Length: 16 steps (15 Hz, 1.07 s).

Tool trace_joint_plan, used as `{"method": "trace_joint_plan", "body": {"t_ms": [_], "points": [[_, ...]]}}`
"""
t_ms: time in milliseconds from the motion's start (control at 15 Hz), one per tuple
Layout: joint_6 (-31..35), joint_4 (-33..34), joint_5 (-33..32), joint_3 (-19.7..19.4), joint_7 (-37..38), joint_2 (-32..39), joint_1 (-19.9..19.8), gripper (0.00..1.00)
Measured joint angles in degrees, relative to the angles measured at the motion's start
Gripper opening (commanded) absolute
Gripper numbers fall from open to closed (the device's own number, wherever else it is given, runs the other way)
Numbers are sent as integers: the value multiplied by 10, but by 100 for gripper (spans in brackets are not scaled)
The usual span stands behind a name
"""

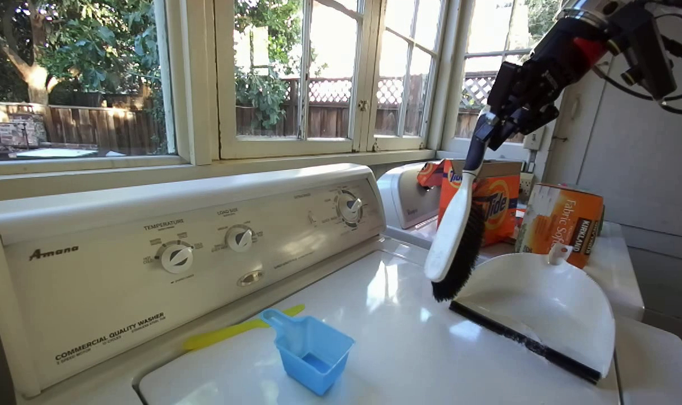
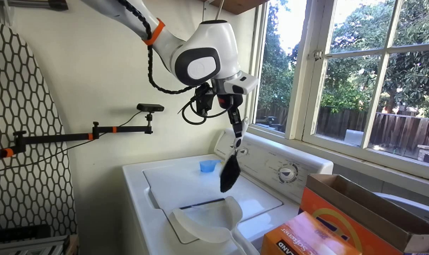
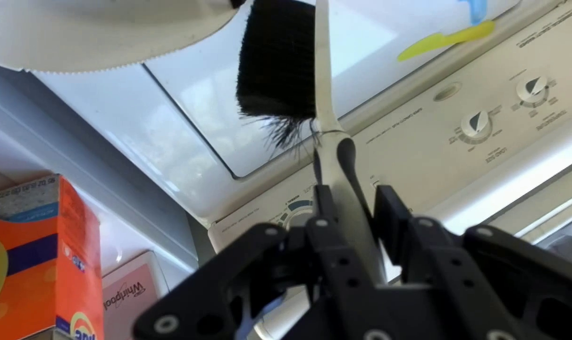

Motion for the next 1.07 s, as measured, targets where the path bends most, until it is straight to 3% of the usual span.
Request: {"method": "trace_joint_plan", "body": {"t_ms": [267,1067], "points": [[-30,0,59,0,-51,-13,12,7],[-131,-23,114,-5,-136,-26,15,7]]}}
